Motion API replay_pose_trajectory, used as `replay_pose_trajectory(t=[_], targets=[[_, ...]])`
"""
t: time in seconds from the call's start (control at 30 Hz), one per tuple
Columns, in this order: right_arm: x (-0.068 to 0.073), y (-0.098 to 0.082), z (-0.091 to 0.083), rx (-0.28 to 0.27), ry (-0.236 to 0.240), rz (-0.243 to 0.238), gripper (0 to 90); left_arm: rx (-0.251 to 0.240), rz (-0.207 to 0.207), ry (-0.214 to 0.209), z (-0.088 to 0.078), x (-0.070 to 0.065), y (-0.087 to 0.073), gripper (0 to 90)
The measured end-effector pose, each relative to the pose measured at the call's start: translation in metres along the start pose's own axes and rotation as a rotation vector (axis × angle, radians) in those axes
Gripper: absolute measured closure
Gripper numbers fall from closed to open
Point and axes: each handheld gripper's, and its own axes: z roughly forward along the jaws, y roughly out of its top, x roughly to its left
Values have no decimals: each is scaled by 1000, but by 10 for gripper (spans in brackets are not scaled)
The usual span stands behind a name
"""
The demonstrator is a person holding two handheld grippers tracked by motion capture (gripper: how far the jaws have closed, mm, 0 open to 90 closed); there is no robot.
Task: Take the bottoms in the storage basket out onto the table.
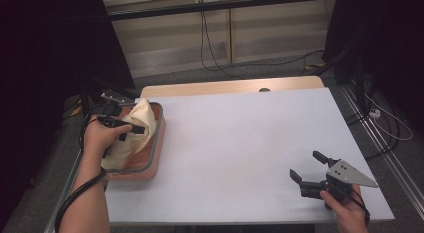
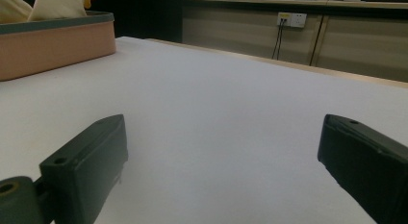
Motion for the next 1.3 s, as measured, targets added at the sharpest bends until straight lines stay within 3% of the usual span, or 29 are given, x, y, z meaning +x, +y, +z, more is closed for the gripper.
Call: replay_pose_trajectory(t=[0.07,0.27,0.6,0.9,1.3], targets=[[0,0,0,0,2,0,32,5,-26,-4,-8,-5,6,523],[0,0,0,0,2,1,32,24,-20,4,-19,-9,12,523],[0,0,-1,-1,-2,3,32,-4,-51,-10,-41,-21,23,522],[1,0,0,0,-1,-1,31,0,-56,-17,-48,-34,32,521],[1,1,-1,-4,-2,0,31,-3,-2,-46,-50,-60,47,520]])
